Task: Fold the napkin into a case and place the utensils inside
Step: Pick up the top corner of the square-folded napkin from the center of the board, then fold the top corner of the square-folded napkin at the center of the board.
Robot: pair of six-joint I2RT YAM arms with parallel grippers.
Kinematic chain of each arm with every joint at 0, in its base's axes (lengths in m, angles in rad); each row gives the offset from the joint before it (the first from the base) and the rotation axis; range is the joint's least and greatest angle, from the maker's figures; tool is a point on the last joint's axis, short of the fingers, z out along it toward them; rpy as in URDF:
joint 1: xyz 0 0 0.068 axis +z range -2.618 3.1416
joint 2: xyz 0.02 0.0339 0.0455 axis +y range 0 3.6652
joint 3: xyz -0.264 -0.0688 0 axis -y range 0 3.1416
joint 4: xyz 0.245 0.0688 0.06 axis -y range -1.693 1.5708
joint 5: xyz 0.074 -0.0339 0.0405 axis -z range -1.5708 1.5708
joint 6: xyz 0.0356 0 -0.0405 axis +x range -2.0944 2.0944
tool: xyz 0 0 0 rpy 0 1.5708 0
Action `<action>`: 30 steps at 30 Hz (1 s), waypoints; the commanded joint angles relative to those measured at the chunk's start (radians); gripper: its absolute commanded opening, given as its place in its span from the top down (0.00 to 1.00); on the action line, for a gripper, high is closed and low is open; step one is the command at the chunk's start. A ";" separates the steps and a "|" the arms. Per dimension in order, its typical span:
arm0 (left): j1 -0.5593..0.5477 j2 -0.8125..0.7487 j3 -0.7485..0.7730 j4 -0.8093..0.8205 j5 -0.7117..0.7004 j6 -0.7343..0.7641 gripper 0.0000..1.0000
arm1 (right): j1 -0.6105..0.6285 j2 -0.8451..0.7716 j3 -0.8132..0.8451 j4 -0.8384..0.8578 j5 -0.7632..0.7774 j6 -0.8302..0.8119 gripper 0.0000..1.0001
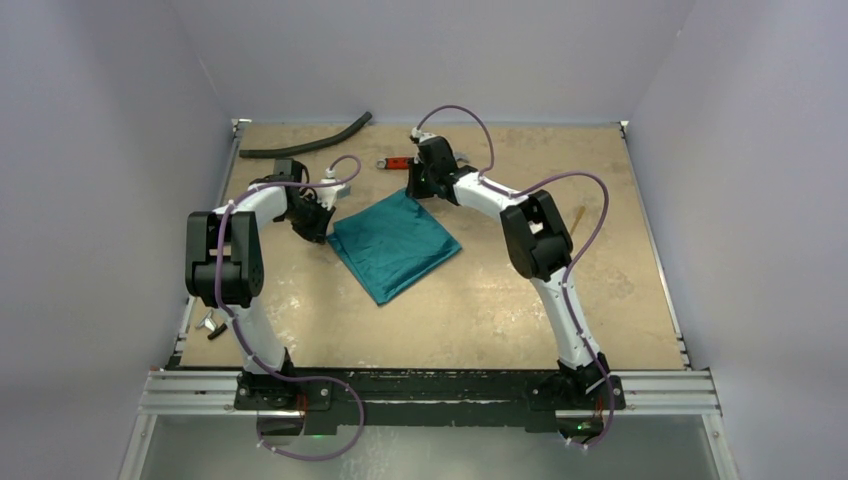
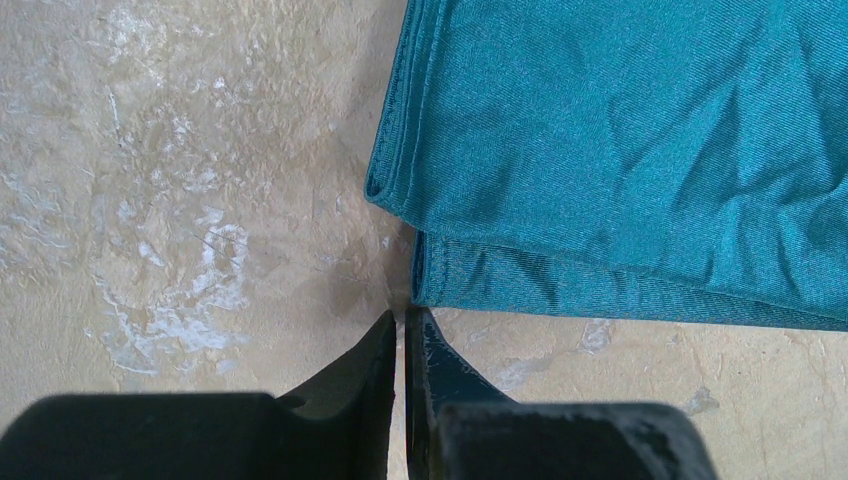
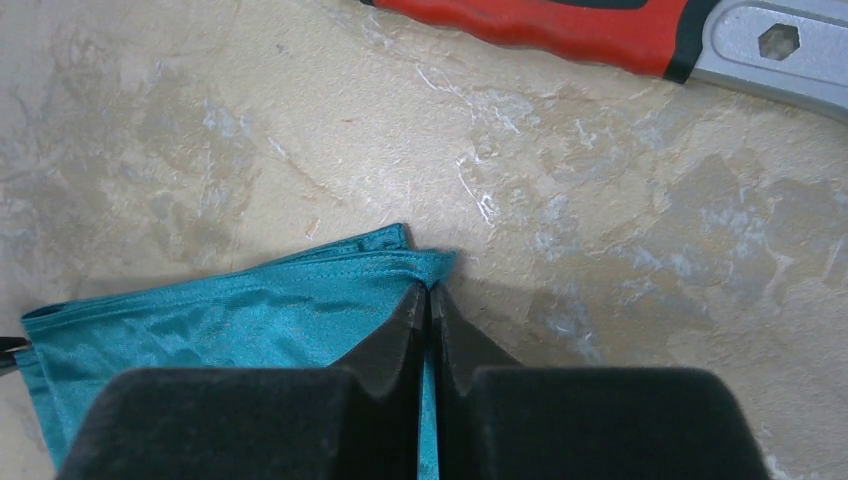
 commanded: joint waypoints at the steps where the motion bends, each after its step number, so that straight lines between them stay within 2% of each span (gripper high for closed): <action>1: 0.001 -0.007 0.013 -0.028 0.001 0.026 0.93 | 0.010 -0.025 0.016 0.021 0.032 -0.006 0.96; 10: 0.001 -0.007 0.009 -0.029 -0.001 0.029 0.94 | 0.029 -0.070 0.000 0.033 0.084 -0.071 0.89; 23: 0.001 -0.008 0.020 -0.040 0.000 0.026 0.94 | 0.112 -0.286 -0.296 0.246 0.195 -0.182 0.85; 30: 0.001 -0.019 0.030 -0.053 -0.005 0.023 0.94 | 0.138 -0.327 -0.362 0.265 0.187 -0.208 0.88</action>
